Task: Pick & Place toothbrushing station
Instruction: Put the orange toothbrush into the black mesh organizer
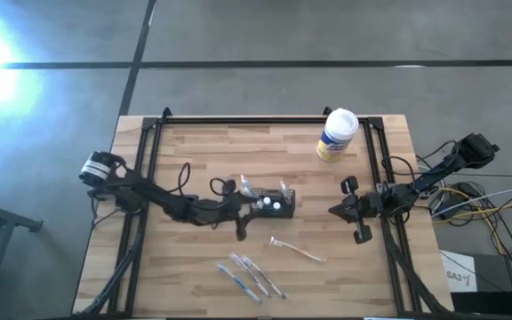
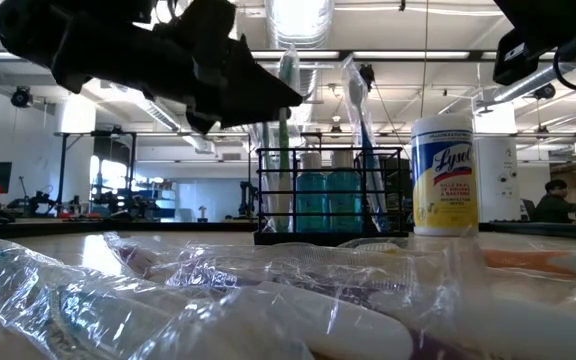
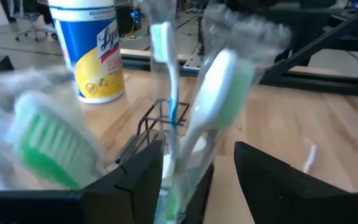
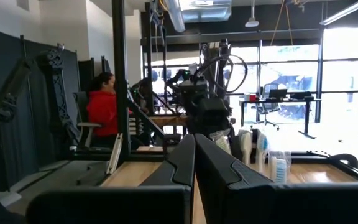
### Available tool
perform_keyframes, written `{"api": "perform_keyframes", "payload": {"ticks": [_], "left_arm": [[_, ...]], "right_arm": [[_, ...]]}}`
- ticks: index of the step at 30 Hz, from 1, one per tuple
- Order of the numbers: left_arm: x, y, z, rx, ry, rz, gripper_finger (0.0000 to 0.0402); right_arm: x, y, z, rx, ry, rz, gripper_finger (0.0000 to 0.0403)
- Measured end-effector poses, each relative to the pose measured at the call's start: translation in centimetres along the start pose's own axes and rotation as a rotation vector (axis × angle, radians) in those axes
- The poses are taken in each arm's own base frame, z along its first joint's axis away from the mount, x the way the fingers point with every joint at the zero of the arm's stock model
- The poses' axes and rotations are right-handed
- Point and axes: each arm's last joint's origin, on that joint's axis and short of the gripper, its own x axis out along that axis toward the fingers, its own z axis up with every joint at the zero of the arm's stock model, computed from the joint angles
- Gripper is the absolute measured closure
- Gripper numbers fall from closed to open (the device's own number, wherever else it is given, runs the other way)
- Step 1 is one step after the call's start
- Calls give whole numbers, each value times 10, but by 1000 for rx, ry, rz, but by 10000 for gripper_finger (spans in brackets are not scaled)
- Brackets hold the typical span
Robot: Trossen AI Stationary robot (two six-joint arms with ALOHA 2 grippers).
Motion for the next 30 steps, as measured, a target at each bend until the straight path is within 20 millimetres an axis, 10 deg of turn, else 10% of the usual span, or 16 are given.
{"api": "perform_keyframes", "payload": {"ticks": [19,30], "left_arm": [[-76,-15,54,189,19,-156,215],[-145,21,41,127,-94,-299,392]], "right_arm": [[0,0,0,49,0,0,394],[0,-2,-1,98,3,-67,394]]}}
